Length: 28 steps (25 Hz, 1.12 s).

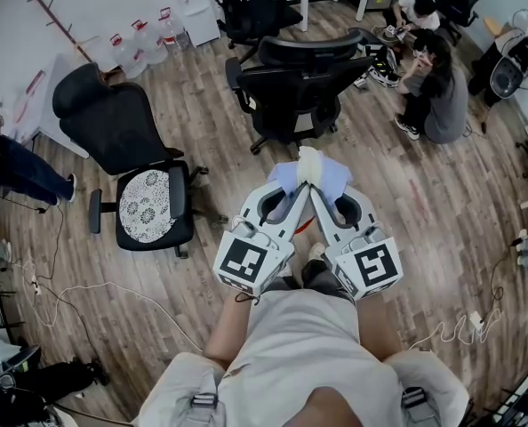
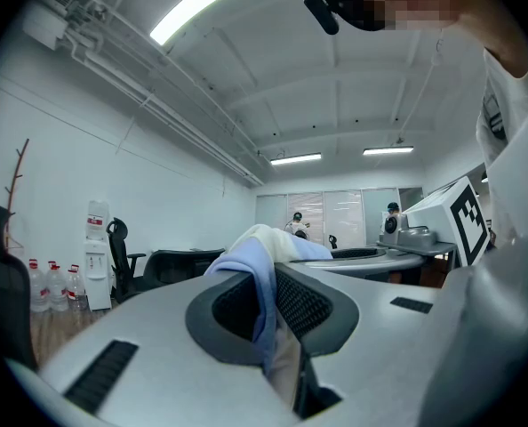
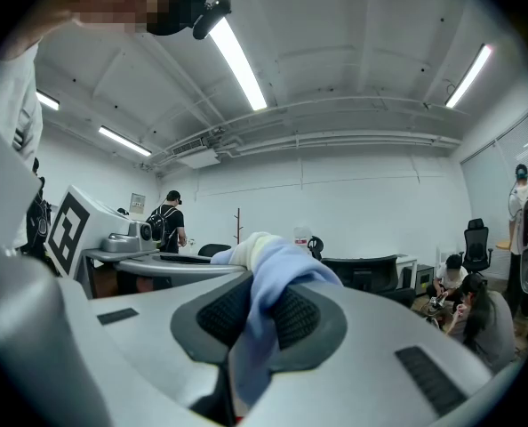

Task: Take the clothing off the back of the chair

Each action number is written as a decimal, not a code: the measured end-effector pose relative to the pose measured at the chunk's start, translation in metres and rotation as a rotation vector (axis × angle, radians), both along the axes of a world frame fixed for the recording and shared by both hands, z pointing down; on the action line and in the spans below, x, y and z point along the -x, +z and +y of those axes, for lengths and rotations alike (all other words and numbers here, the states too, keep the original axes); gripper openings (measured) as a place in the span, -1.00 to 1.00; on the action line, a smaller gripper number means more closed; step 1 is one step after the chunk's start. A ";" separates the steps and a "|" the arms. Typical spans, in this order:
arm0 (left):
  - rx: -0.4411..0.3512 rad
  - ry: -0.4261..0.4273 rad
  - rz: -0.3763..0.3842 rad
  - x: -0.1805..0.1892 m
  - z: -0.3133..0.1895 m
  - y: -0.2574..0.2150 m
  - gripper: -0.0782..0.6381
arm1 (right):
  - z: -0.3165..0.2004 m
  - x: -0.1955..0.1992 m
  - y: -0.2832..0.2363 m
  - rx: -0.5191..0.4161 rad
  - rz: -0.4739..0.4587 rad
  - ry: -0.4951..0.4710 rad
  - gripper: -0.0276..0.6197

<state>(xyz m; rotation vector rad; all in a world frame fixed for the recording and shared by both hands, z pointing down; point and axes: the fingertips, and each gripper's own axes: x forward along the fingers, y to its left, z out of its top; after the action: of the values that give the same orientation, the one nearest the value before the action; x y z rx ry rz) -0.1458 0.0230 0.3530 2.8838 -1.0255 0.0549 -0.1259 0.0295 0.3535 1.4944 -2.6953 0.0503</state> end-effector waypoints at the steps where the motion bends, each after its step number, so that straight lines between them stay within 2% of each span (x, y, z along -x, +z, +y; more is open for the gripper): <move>1: 0.000 0.000 0.000 -0.001 -0.001 0.001 -0.64 | -0.001 -0.001 0.000 0.000 0.000 0.000 -0.73; 28: 0.012 0.000 0.010 -0.009 -0.013 0.006 -0.64 | -0.013 -0.009 0.005 0.012 0.023 -0.005 -0.74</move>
<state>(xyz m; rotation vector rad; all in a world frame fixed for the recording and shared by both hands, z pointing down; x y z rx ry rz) -0.1367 0.0096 0.3590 2.8706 -1.0198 0.0471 -0.1173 0.0161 0.3587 1.4758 -2.6762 0.0491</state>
